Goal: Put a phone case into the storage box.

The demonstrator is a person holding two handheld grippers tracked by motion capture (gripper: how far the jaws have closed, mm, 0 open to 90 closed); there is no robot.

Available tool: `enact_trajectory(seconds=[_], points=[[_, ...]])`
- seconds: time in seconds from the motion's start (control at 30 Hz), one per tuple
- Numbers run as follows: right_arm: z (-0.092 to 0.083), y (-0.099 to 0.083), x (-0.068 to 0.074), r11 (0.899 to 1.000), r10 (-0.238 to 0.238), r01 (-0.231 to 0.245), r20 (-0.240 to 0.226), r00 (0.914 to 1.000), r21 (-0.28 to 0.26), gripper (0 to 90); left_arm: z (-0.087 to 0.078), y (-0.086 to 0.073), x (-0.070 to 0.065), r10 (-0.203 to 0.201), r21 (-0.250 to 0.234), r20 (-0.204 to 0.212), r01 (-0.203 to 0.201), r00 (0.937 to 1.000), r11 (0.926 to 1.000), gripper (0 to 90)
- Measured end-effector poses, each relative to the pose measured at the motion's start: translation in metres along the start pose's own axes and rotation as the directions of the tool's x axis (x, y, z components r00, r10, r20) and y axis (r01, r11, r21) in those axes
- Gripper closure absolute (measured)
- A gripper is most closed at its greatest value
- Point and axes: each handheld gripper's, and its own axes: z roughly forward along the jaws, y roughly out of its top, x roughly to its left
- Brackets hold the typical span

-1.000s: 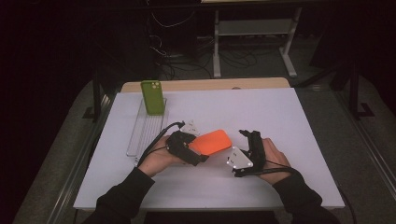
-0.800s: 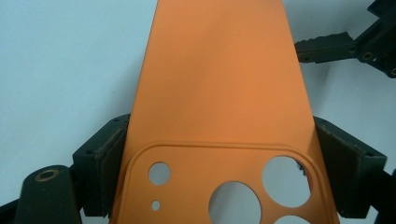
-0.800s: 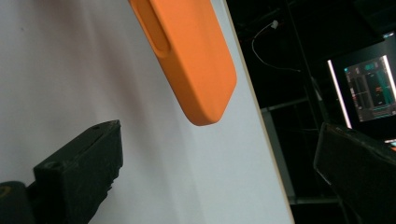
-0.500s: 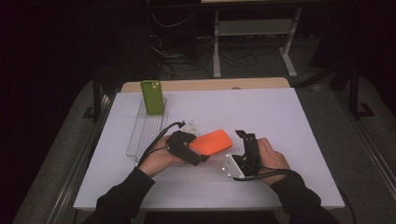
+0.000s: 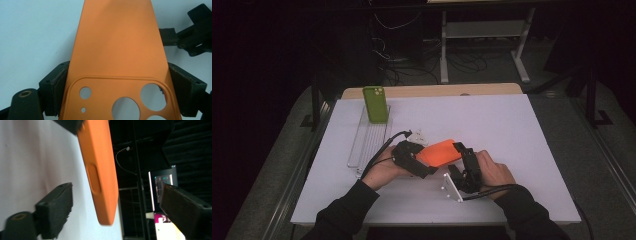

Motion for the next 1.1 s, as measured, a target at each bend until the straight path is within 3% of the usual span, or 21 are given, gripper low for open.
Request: enact_trajectory(seconds=[0.07,0.27,0.67,0.83,0.97,1.03,1.1], points=[[0.000,0.004,0.003,1.000,-0.012,0.013,0.029,0.9995,-0.017,17.0,0.000,0.000,-0.001,-0.004,-0.002,0.001,0.004,1.0000,1.0000,15.1],[0.000,0.008,0.009,0.998,-0.054,0.056,0.052,0.9972,-0.038,37.2,0.000,0.000,-0.001,-0.001,0.000,0.004,0.001,1.0000,1.0000,15.1],[-0.001,0.010,0.013,0.995,-0.092,0.094,0.033,0.9952,-0.040,66.2,0.000,0.000,0.000,-0.003,-0.007,0.008,0.003,1.0000,1.0000,15.1],[-0.001,0.011,0.014,0.992,-0.119,0.120,0.029,0.9924,-0.036,73.8,-0.001,0.000,0.000,-0.019,-0.021,0.011,0.019,0.9998,0.9996,15.1],[-0.001,0.013,0.018,0.990,-0.136,0.138,0.043,0.9897,-0.027,76.8,-0.001,0.000,0.002,-0.011,0.001,0.015,0.011,0.9998,0.9999,15.0],[-0.001,0.013,0.018,0.989,-0.141,0.143,0.051,0.9886,-0.024,79.3,0.000,-0.001,0.001,-0.042,-0.022,0.030,0.042,0.9987,0.9989,14.9],[-0.001,0.012,0.018,0.990,-0.139,0.141,0.069,0.9879,-0.027,80.8,-0.001,0.000,0.002,-0.037,-0.029,0.033,0.038,0.9988,0.9989,14.8]])
